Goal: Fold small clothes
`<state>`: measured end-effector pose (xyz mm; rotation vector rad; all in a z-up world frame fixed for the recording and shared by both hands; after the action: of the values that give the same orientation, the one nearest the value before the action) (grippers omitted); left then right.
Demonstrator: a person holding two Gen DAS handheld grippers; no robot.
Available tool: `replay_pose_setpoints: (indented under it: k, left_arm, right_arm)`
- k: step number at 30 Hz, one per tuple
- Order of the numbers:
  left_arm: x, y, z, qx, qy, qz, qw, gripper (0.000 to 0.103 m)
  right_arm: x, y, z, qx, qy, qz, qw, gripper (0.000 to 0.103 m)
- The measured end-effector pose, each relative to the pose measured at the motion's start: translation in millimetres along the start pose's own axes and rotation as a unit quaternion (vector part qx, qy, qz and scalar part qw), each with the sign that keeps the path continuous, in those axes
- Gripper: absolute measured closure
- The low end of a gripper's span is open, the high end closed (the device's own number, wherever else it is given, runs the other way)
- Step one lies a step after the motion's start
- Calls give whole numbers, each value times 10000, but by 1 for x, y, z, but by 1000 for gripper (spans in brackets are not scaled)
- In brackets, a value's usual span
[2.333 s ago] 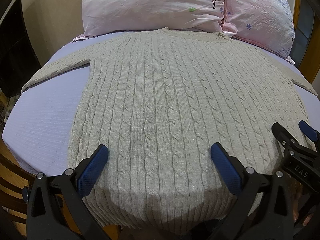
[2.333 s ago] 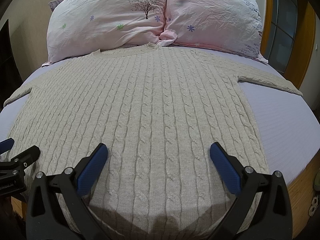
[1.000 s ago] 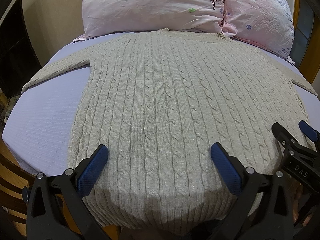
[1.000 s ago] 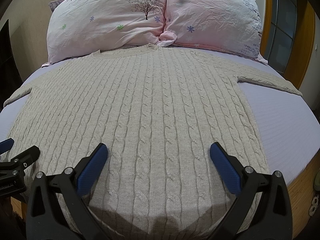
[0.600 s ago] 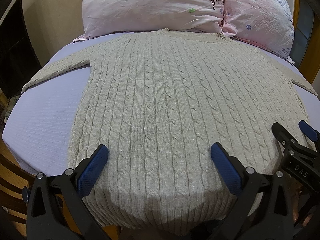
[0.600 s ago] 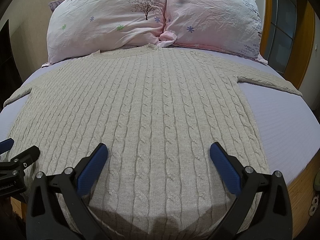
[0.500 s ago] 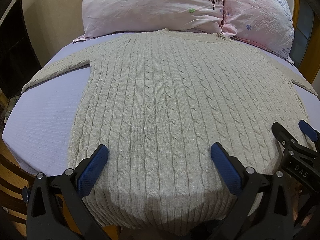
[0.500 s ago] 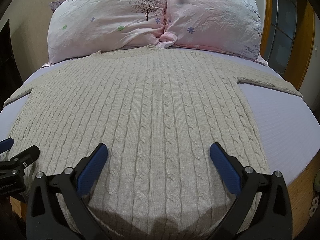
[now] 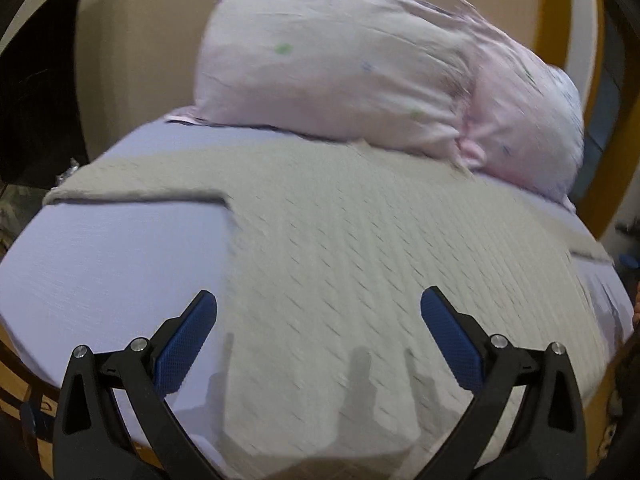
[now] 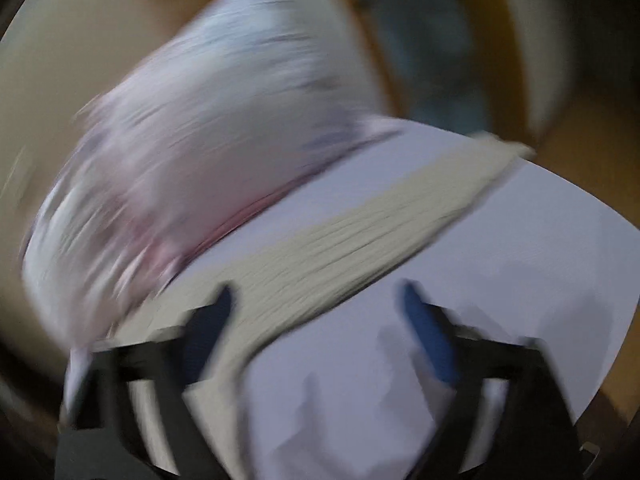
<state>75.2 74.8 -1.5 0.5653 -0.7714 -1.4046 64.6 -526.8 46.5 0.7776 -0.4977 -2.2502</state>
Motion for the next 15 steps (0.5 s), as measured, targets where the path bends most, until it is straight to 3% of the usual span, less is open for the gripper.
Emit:
replay_pose_setpoints:
  k: [1,5,9,12,13,15]
  left_arm:
    - [-12,9,-5,10,29,116,9999,1]
    - [-46,28,-12,123,218,483,9985,1]
    - [-76,42,-12,314,337,777,9959,1]
    - [-96,52,-14,498,347,1015,9930,1]
    - [-101,53,-13,539,370,1063,9922,1]
    - [-110,56,-15,555,453,1191,9903,1]
  right_arm:
    - [30,23,-17,-97,-359,-517,9980,51]
    - [93,61,-55,-236,-1047,-1447,9836,55]
    - [117,73,-86,-344,-1084,-1935,9745,59]
    - [116,81,-100,-313,-1052,-1972,9742,74]
    - [116,87,-106,-248,-1035,-1956,9749,90]
    - [120,95,-116,-223,-1073,-1924,9752,95]
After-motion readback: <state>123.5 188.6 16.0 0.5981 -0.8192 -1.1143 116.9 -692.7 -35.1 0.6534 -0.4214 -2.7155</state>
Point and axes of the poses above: each gripper's, at about its wrist camera, not at the fingertips, and z roughly against the way its jaws point, x to its right, y to its top, the point moved 6 cm from there along -z, roughly the way its jaws point, and after that the axes turned 1 degree about -x, right-handed, at the moved point
